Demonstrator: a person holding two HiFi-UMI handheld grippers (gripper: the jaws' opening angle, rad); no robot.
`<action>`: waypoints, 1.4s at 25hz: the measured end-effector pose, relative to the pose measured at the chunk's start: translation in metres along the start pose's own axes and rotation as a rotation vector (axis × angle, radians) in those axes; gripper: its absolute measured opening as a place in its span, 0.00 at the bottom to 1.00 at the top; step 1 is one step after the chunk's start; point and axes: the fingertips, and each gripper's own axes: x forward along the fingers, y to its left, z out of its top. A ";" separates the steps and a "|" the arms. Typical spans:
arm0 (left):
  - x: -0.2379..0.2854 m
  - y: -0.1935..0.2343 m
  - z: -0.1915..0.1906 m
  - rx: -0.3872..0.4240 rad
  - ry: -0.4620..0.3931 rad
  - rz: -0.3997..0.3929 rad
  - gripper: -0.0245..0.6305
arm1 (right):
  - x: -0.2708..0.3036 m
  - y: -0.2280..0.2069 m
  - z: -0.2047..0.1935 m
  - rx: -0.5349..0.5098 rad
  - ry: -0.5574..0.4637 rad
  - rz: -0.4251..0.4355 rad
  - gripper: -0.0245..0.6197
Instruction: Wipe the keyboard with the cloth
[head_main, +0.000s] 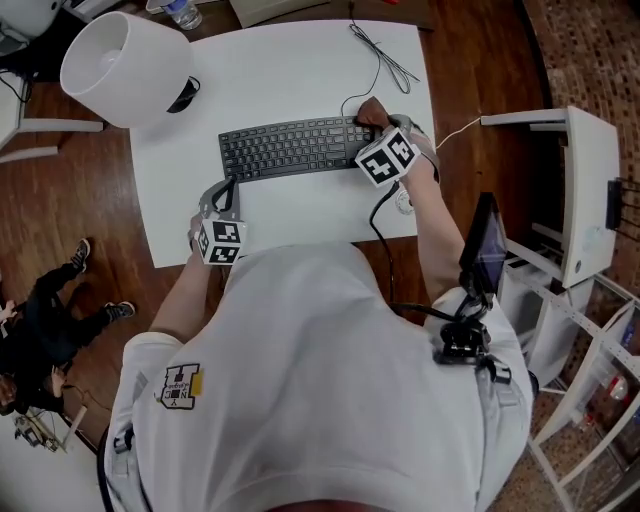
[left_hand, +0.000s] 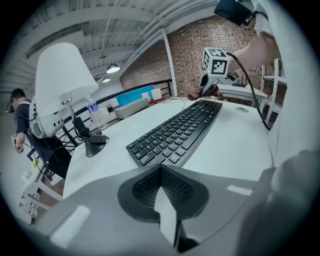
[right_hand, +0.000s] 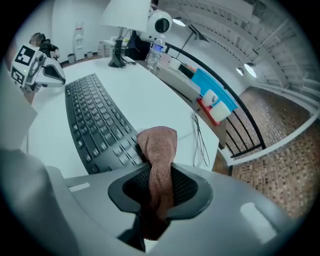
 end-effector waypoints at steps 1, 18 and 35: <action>-0.002 -0.001 0.001 -0.003 -0.007 0.003 0.04 | -0.006 0.013 0.017 -0.025 -0.034 0.016 0.18; -0.109 0.066 -0.058 -0.101 0.009 0.144 0.04 | -0.042 0.277 0.245 -0.478 -0.277 0.299 0.18; -0.035 0.009 0.003 -0.004 -0.016 0.030 0.04 | -0.007 0.090 0.054 -0.190 -0.048 0.113 0.18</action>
